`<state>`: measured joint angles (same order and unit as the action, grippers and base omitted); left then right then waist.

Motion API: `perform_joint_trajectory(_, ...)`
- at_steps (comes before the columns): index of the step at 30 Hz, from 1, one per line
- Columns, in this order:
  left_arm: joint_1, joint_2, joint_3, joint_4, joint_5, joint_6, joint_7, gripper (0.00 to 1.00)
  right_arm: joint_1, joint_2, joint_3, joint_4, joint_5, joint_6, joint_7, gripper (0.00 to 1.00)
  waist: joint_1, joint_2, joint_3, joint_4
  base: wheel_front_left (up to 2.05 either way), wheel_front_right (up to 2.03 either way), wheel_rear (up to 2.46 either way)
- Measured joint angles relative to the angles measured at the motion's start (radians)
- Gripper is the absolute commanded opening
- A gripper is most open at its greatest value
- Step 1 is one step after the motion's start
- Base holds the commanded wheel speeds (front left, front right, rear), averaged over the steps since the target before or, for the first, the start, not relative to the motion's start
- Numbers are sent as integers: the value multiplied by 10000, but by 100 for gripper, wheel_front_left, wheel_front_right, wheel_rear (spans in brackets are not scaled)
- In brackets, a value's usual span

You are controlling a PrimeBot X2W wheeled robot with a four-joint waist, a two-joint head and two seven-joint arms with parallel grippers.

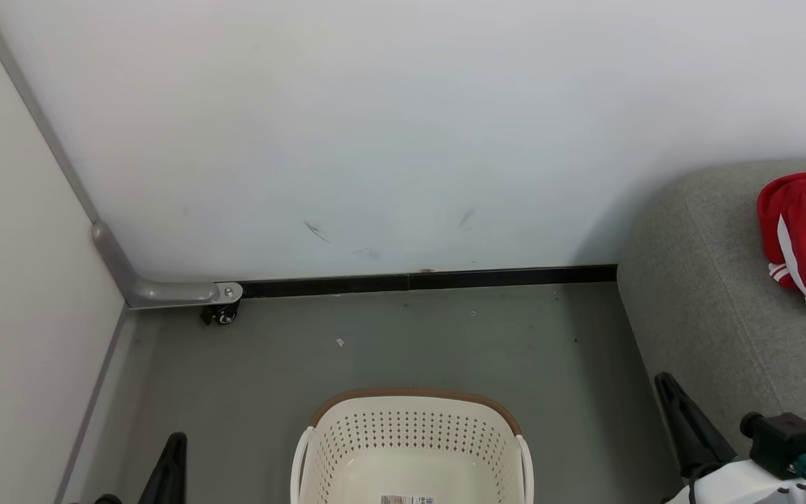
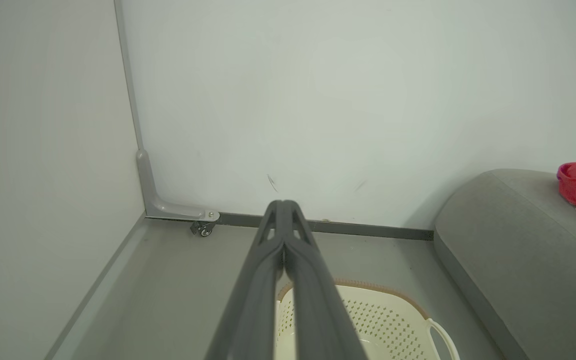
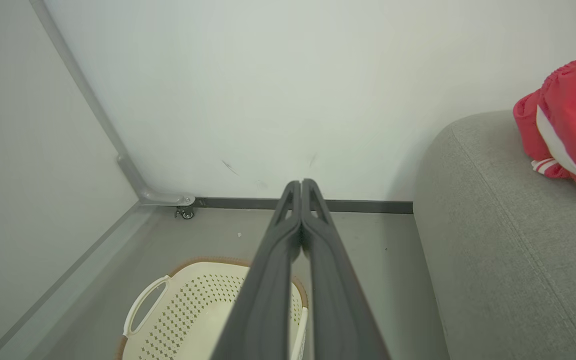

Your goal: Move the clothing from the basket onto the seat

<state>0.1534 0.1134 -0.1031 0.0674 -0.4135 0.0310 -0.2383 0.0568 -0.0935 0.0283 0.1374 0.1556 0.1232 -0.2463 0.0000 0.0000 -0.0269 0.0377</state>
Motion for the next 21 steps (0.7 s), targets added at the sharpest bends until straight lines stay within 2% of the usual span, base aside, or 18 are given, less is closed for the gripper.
perform_joint_trajectory(14, -55, -123, 234, 178, -1918, -217, 458, 0, -21, 59, -127, 46, 2499, 0, 460, 0, 8, 0, 40, -63, 0, 0, 0)
perform_joint_trajectory(21, -230, -159, 324, 295, -2840, -349, 702, 0, -37, 127, -232, 98, 3505, 0, 721, 0, 62, 0, 37, -102, 0, 0, 0)
